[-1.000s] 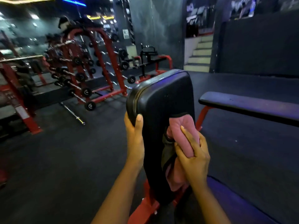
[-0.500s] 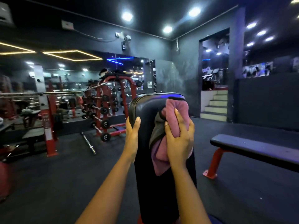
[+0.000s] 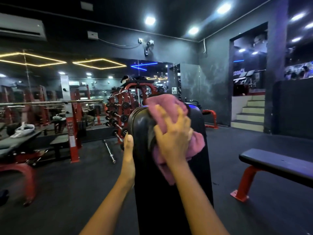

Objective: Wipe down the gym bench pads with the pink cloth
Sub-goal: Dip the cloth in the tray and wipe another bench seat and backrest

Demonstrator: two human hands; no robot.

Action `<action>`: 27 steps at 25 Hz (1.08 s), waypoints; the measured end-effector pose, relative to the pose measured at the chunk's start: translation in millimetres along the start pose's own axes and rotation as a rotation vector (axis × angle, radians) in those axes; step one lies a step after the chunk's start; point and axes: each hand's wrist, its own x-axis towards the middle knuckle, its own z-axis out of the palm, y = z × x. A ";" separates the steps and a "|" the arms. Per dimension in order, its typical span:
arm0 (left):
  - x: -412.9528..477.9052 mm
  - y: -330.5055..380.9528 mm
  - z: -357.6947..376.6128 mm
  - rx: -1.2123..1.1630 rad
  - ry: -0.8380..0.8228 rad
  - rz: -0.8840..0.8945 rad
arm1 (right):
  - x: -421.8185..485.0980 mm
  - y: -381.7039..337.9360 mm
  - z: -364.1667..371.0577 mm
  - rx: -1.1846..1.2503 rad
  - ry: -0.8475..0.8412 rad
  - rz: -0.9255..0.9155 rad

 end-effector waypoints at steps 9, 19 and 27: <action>7.6 -4.3 -14.0 0.162 -0.108 -0.008 | 42.5 92.4 -0.5 0.139 -0.008 0.459; 3.1 9.3 -8.3 0.118 -0.098 -0.031 | -89.7 -14.5 -13.7 0.071 0.005 0.278; -56.0 -22.4 -17.2 0.162 -0.042 -0.073 | -134.7 -10.1 -23.7 0.089 -0.068 0.097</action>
